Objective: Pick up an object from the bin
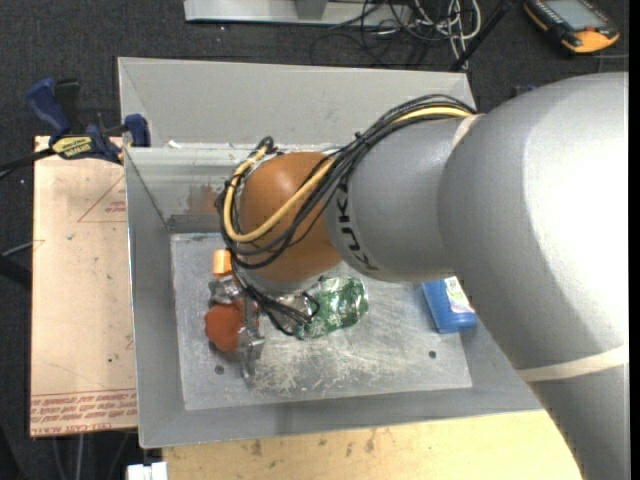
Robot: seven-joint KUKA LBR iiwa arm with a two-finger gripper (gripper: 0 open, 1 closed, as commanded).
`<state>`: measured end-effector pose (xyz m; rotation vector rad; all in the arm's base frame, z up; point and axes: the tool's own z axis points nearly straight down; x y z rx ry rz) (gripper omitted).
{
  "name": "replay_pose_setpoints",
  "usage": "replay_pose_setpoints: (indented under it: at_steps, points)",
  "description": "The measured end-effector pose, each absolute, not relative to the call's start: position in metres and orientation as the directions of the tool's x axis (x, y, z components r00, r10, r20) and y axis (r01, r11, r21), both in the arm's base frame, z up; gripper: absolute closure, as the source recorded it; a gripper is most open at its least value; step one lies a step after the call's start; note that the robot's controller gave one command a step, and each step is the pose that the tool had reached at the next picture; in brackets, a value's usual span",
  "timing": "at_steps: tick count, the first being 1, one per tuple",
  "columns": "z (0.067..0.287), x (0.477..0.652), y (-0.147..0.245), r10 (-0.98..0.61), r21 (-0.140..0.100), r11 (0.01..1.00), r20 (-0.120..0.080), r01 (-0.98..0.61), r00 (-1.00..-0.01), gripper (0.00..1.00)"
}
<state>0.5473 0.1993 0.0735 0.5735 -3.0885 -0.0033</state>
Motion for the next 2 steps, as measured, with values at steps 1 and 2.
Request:
replay_pose_setpoints:
  at_steps: [1,2]
  points:
    - [0.077,0.546,0.199,-0.358,0.002,0.934,0.002,-0.358,-0.934,1.0]
    - [0.098,0.544,0.198,-0.358,0.002,0.934,0.008,-0.358,-0.934,1.0]
